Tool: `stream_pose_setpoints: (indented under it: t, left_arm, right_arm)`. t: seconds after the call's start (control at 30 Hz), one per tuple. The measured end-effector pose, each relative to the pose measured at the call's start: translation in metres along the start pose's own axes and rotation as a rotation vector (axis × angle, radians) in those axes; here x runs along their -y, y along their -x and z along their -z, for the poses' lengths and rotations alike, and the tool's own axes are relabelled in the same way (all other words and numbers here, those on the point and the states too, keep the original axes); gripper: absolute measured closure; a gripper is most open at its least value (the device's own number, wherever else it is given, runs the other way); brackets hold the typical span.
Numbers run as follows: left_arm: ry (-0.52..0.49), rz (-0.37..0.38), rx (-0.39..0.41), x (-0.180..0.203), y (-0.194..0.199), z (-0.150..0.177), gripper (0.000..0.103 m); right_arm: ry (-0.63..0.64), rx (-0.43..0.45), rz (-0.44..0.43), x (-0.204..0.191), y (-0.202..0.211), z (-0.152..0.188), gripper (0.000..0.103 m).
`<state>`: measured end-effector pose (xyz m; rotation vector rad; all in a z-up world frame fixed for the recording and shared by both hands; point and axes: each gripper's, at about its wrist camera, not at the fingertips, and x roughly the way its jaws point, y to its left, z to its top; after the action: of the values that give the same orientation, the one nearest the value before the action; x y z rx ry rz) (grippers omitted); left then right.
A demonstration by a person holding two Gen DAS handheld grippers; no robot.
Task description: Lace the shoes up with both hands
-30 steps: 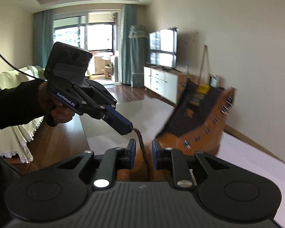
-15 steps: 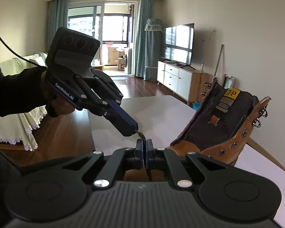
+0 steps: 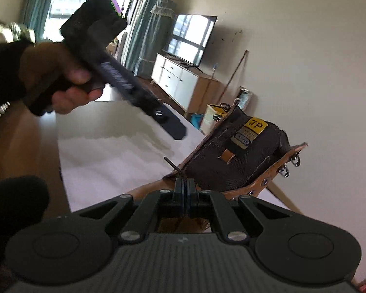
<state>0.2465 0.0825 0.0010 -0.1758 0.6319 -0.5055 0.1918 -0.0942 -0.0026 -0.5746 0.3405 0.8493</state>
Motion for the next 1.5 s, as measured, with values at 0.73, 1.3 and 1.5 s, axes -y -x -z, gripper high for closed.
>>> stream_pose_setpoints:
  t: [0.73, 1.3, 1.5]
  left_arm:
    - [0.033, 0.078, -0.125, -0.023, -0.022, -0.008, 0.084]
    - [0.035, 0.130, -0.102, -0.030, -0.022, -0.006, 0.084]
    - [-0.046, 0.148, -0.089, -0.033, -0.005, 0.010, 0.069]
  right_arm:
    - [0.253, -0.145, 0.203, -0.033, -0.046, -0.018, 0.100]
    - [0.339, -0.203, 0.178, -0.053, -0.088, -0.034, 0.100]
    - [0.319, -0.193, 0.155, -0.049, -0.101, -0.034, 0.100]
